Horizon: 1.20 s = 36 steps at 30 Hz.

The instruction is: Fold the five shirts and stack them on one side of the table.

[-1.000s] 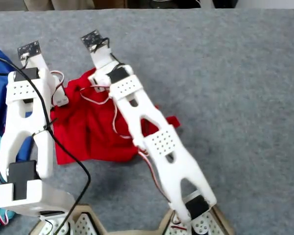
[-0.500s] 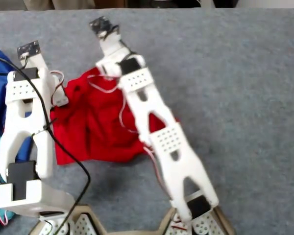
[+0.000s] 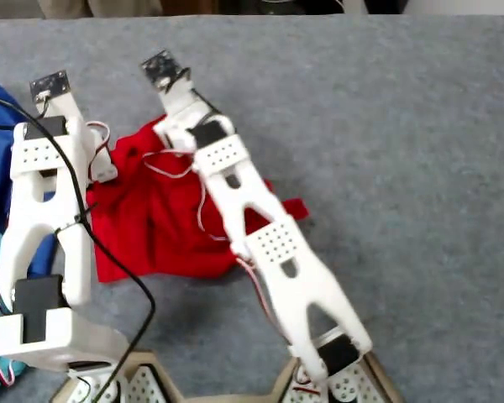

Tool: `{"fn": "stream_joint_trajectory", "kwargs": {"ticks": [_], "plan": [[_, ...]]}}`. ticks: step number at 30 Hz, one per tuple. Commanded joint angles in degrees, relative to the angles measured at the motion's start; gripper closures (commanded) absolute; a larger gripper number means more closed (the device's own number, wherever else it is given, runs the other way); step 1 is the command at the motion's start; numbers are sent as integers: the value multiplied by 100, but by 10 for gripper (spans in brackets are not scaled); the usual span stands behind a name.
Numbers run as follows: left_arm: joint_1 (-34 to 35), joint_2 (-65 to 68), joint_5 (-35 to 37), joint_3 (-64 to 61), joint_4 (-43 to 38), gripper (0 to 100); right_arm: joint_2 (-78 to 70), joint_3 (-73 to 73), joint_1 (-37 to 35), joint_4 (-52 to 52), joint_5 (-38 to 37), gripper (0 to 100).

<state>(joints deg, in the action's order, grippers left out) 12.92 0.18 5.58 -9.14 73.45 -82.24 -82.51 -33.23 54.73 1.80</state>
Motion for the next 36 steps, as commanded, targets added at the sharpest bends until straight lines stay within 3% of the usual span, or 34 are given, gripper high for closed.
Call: {"fn": "stream_joint_trajectory", "kwargs": {"ticks": [1,7,12,18,24,36], "plan": [[-70,-84,62,62,44,980,13,-312,-154,-141,-35,774],[-70,-84,62,44,44,980,84,-268,-259,-88,-53,783],[-70,-84,62,53,53,980,66,-295,-224,-97,-79,997],[-70,-84,62,26,53,980,119,-374,145,62,-35,994],[-70,-84,62,18,44,980,189,-1367,629,730,-35,994],[-132,-75,53,290,44,981,2105,-1305,1042,2136,-26,994]]}}
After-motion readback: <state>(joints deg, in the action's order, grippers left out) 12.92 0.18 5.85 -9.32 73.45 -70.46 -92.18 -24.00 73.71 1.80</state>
